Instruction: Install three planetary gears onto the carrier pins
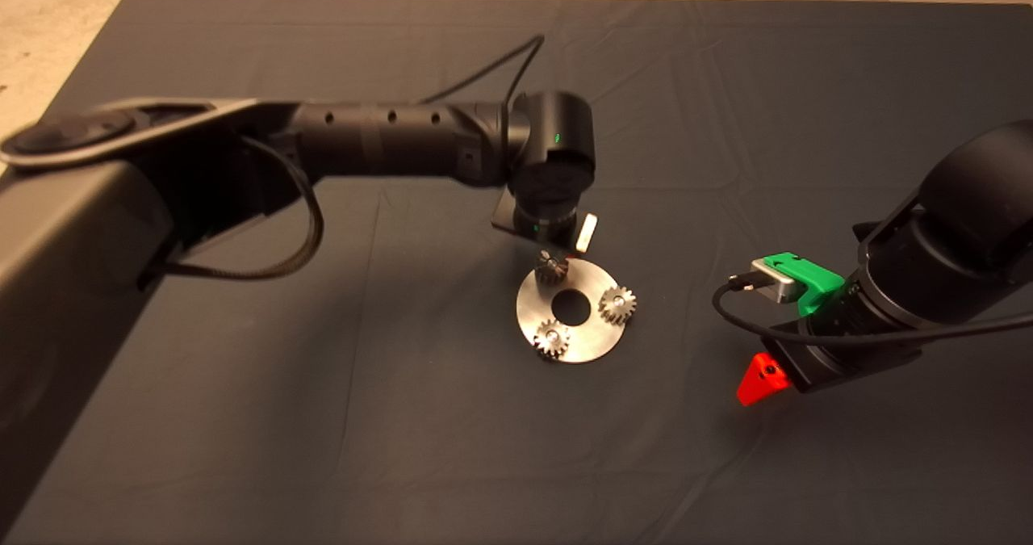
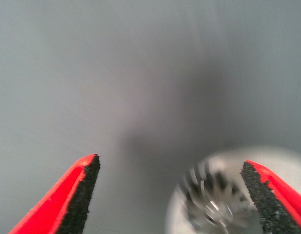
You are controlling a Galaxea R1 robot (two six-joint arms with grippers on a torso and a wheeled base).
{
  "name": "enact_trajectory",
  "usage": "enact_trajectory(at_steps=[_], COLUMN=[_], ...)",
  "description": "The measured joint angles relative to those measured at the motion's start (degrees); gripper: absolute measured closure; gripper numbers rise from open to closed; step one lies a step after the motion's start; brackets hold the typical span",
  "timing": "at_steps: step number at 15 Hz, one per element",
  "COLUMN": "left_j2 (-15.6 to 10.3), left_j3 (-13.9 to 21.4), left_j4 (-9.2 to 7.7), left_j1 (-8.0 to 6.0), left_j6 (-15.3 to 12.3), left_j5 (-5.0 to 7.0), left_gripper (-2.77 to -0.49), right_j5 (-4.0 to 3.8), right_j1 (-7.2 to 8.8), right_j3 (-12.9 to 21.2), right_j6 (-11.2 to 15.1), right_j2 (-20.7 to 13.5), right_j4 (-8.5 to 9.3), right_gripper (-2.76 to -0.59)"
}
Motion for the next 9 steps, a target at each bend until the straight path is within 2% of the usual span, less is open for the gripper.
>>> enact_trajectory(at_steps=[1, 4, 5, 7, 9], left_j2=[-0.1, 0.0, 0.0, 0.0, -0.1], left_j3=[-0.2, -0.2, -0.2, -0.2, -0.1], left_j4=[0.01, -0.69, -0.72, -0.72, -0.74], left_j1=[-1.16, -0.3, -0.51, -0.72, -0.71], left_j6=[-0.2, -0.5, -0.5, -0.5, -0.5], left_j5=[-0.13, -0.37, -0.35, 0.96, 1.32], left_gripper=[-2.15, -2.24, -2.36, -2.37, -2.37], right_j5=[-0.02, 0.0, 0.0, 0.05, 0.0], right_j1=[0.0, 0.01, 0.01, 0.01, 0.01], right_j3=[0.0, 0.0, 0.0, 0.1, 0.1], right_j6=[0.0, 0.0, 0.0, 0.0, 0.0], right_j2=[0.0, 0.0, 0.0, 0.0, 0.0], right_j4=[0.0, 0.0, 0.0, 0.0, 0.0], right_gripper=[-2.46, -2.47, -2.47, -2.47, -2.46])
